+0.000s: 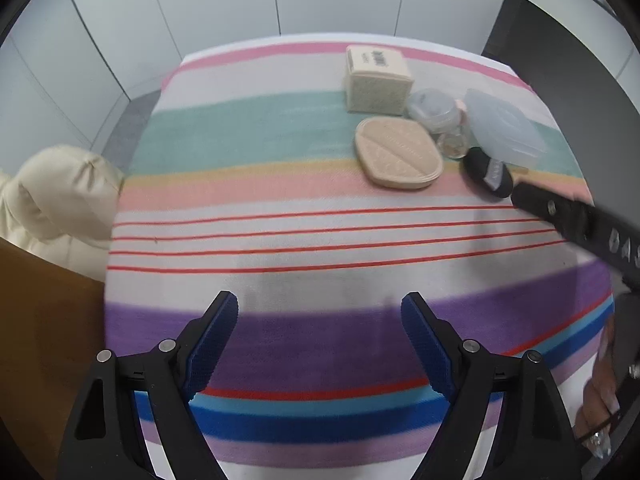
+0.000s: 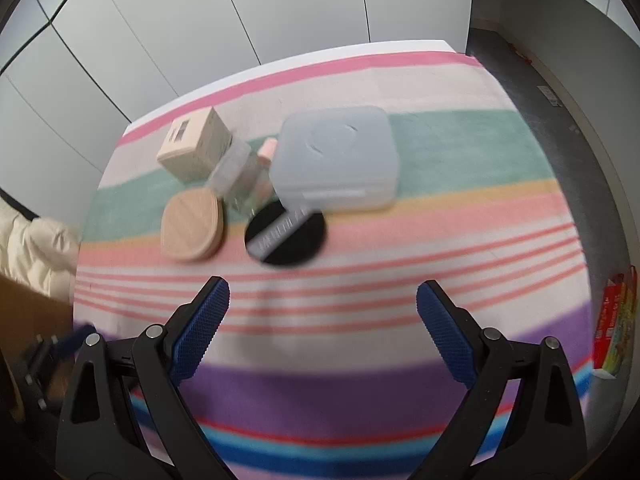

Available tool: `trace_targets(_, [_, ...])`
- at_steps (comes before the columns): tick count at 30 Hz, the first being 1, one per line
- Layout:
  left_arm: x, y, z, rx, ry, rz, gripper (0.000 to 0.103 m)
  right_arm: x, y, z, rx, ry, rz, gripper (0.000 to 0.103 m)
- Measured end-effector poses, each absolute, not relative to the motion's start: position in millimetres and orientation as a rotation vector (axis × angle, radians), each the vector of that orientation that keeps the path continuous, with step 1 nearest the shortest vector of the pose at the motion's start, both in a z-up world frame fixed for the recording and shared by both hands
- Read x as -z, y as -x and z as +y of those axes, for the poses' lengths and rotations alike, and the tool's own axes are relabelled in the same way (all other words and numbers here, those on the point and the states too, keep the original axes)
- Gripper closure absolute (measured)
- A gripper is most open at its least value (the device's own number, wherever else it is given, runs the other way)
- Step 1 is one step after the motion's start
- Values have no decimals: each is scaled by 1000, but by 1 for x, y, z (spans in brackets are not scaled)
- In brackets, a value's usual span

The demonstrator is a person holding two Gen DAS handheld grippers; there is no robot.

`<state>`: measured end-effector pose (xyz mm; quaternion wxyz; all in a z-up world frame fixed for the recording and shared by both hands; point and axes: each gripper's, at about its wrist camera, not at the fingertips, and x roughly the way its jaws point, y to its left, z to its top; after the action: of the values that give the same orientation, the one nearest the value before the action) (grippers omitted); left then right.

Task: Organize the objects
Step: 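Grasp the beige sponge with the left tool while the right tool grasps the black puff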

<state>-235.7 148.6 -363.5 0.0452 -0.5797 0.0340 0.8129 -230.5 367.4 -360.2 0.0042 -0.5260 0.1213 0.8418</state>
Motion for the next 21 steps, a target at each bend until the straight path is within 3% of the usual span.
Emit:
trace_targets(4, [376,242,146,-2469,1798,88,18,374,251,357,-2656,1633,360,8])
trace_targets(7, [381,244,147,-2471,1792,86,18,385,261,348,-2661,1649,313,18])
trace_targets(8, [381,245,148,-2470,1786,83,18,384,260,344,-2678,1618,270,27])
trace_targets(9, [382,246,149,-2468,1780,80,18,384,260,340,-2699,1604,229,29])
trace_targets(11, [382,248,152,-2462,1761,75,18,385,261,334,-2744,1589,142,51])
trace_targets(21, [384,287,183,-2453,1639,20,13,381,231,364,-2792,1568,73,53])
